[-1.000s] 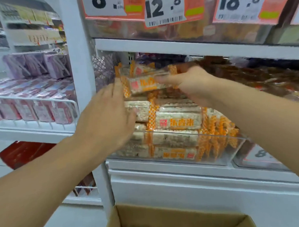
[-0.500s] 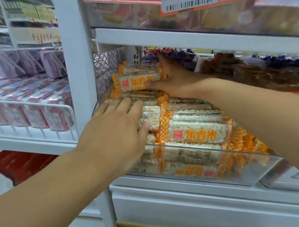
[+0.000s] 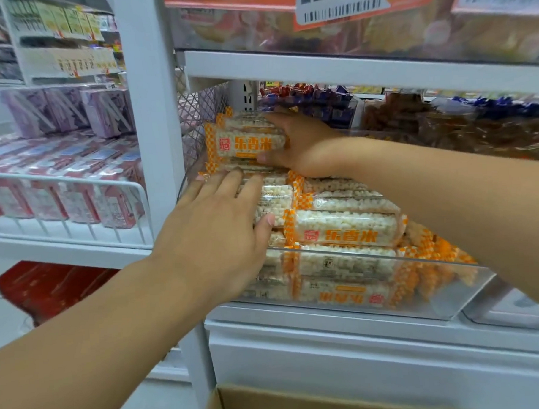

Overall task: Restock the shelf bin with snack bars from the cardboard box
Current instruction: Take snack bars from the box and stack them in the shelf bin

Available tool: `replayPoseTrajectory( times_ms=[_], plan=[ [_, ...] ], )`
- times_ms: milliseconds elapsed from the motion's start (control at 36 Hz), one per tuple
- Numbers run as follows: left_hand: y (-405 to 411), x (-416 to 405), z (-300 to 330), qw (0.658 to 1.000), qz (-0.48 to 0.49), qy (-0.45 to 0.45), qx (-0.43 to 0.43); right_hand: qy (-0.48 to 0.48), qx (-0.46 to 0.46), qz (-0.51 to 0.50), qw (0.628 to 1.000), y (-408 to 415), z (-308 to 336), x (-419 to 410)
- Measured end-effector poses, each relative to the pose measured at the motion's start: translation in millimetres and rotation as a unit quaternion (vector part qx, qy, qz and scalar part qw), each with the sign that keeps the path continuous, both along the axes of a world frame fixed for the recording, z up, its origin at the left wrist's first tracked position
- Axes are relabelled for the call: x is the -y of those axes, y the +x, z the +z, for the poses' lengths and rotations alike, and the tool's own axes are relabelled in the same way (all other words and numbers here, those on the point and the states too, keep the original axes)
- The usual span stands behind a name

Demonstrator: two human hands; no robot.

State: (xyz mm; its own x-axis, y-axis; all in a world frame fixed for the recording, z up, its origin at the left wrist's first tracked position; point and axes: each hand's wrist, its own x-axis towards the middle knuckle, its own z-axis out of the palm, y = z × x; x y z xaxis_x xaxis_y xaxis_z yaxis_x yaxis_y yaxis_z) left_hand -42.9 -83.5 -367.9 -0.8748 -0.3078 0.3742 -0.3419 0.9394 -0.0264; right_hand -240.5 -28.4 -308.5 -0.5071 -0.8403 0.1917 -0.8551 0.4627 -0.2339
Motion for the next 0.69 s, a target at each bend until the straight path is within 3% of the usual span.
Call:
replayPoseTrajectory(
  times_ms=[278,472,694],
  plan=[
    [0.4,1.2,0.2,1.000,-0.006,-0.003,0.000,0.012,-0.003,0.037,0.999,-5.8,4.2,-5.2],
    [0.9,2.9,1.3,1.000,-0.011,-0.005,0.008,0.065,-0.100,0.033,0.992,1.1,5.0,-2.0],
    [-0.1,1.9,0.2,1.000,-0.010,-0.009,0.003,0.073,-0.080,0.030,0.994,2.2,11.9,-9.3]
  ],
)
